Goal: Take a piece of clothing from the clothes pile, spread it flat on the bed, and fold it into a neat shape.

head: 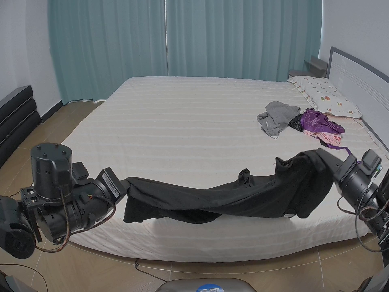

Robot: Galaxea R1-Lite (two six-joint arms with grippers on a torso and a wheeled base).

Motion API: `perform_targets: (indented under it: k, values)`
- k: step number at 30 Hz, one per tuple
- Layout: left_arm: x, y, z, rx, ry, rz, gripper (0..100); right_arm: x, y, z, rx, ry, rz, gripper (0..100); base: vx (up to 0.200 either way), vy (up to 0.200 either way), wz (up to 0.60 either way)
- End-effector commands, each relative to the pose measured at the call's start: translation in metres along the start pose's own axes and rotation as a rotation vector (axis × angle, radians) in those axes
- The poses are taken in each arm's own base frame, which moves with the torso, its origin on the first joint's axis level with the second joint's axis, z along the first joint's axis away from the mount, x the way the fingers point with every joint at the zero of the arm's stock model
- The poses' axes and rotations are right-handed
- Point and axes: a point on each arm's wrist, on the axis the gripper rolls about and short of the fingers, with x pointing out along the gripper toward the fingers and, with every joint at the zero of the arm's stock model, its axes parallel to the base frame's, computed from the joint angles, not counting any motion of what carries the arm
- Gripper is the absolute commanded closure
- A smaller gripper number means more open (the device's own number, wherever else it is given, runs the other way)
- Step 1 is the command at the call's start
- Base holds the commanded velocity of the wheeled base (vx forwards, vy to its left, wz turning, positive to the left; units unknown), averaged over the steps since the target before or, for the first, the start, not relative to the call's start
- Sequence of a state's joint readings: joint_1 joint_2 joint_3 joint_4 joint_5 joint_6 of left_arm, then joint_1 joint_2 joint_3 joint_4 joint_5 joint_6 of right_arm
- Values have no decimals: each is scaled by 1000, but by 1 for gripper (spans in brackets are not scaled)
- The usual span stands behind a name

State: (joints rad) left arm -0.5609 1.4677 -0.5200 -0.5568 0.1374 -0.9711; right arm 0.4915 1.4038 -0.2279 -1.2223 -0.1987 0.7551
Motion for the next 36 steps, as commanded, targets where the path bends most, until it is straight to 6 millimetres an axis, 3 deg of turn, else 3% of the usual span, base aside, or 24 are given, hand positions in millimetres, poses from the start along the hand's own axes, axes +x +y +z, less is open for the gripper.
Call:
perform_targets:
  k: [1,7,15,17,18,20,25,31,36]
  values:
    - [-30,-26,24,21,-100,-98,100,-15,34,42,-7,-150,125,100,0,0,0]
    - [-30,-55,54,36,-170,-113,100,8,63,82,-31,-245,138,100,0,0,0]
    - [26,-73,76,24,-192,-79,100,88,45,88,-62,-253,9,100,100,0,0]
    - [40,-74,79,23,-192,-67,100,107,37,84,-65,-243,-18,100,200,0,0]
    - [40,-74,79,23,-192,-67,100,107,37,84,-65,-243,-18,100,200,0,0]
    - [61,-74,83,20,-193,-45,100,135,24,75,-72,-219,-54,100,200,0,0]
    - [90,-63,90,50,-197,8,100,172,16,76,-76,-235,-65,100,200,0,0]
    - [124,-50,88,55,-170,55,100,199,-5,58,-113,-200,-107,100,200,0,0]
    - [165,-30,81,80,-136,118,100,227,-32,31,-150,-144,-167,100,200,0,0]
